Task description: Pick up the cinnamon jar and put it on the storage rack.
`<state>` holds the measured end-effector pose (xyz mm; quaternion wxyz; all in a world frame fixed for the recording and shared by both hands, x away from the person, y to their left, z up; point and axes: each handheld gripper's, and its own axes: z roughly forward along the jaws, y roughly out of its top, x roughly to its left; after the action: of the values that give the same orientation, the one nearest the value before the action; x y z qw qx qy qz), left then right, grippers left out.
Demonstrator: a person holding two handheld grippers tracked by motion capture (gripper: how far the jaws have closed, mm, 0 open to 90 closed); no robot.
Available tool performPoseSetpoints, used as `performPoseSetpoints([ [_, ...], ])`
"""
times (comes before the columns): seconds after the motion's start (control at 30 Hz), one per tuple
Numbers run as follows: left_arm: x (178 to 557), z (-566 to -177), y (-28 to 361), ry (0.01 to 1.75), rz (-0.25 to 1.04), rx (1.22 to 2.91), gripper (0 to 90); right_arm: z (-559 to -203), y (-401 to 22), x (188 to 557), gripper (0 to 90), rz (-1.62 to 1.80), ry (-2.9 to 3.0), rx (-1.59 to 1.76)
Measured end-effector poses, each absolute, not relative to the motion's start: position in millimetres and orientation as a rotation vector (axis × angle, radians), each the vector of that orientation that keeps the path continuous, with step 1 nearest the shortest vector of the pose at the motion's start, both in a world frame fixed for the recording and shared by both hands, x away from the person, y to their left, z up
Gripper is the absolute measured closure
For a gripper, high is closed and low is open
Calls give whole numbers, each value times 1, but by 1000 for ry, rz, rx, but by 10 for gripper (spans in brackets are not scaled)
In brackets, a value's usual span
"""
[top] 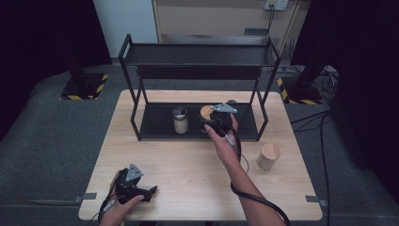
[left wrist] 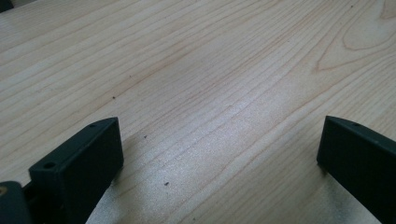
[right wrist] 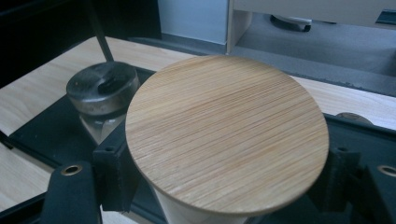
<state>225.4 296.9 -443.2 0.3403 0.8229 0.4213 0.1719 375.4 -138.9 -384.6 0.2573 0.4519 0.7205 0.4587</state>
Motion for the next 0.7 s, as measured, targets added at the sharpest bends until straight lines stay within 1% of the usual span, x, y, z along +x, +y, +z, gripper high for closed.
performPoseSetpoints([
  [0.7, 230, -443, 298, 1078, 438, 2148, 0, -393, -128, 398, 256, 1229, 1949, 1241],
])
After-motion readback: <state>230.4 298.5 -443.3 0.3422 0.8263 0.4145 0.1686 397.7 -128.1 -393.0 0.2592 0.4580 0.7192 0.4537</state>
